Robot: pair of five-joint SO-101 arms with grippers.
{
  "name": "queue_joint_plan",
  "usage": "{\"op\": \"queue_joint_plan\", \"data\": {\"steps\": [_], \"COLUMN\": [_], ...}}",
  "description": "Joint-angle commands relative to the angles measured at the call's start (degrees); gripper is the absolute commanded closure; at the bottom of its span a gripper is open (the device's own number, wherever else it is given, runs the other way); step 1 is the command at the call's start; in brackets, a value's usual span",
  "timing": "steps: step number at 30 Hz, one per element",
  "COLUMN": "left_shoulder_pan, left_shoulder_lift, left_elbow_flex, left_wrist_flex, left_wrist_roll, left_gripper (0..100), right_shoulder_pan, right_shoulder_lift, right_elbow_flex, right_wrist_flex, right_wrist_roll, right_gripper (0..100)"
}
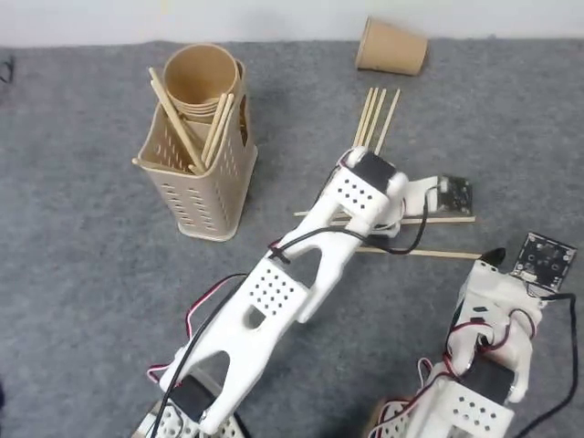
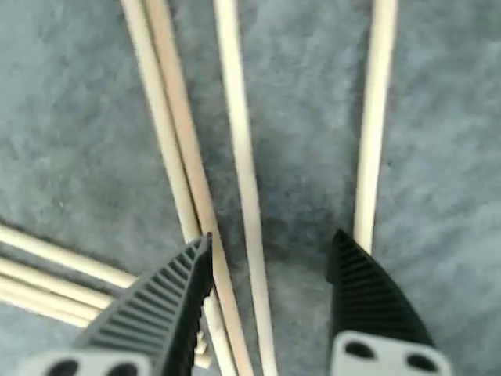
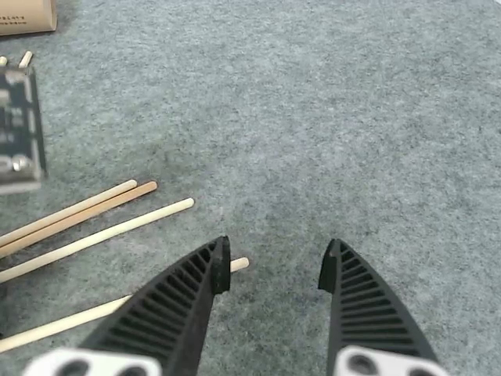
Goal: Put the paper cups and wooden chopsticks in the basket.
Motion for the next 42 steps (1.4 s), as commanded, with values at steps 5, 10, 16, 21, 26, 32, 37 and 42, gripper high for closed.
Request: {"op": "queue_joint_plan", "data": {"steps": [5, 10, 16, 21, 26, 32, 37, 42], "left_shoulder_pan": [0.6, 0.9, -0.9, -1.9, 0.6, 2.2, 1.8, 2.5], "left_shoulder_lift": [-4.0, -4.4, -9.3, -15.3, -17.1, -16.8, -16.6, -13.9], "left_elbow_flex": [4.6, 5.8, -1.0, 4.2, 16.3, 19.3, 19.7, 19.6], "left_wrist_flex": [2.4, 2.5, 2.5, 2.5, 2.5, 2.2, -1.1, -1.1], "left_wrist_roll": [-3.3, -1.7, 10.4, 11.7, 11.5, 11.7, 13.1, 13.0], "left_gripper": [75, 84, 92, 86, 85, 85, 85, 85], "right_shoulder_pan": [-0.7, -0.7, -1.9, -2.1, -2.1, -2.0, -1.9, -2.1], "right_shoulder_lift": [-0.6, -0.6, -0.6, -0.6, -0.6, -0.6, -0.6, -0.6], "right_elbow_flex": [-0.2, -0.2, -0.2, -0.2, -0.2, -0.2, -0.2, -0.2], "right_wrist_flex": [-0.7, -0.7, -0.7, -0.7, -0.7, -0.7, -0.7, -0.7], "right_wrist_roll": [0.5, 0.5, 0.6, 3.1, 3.3, 3.3, 3.3, 3.3], "right_gripper": [79.8, 79.8, 79.8, 79.8, 79.8, 79.8, 79.8, 79.8]}}
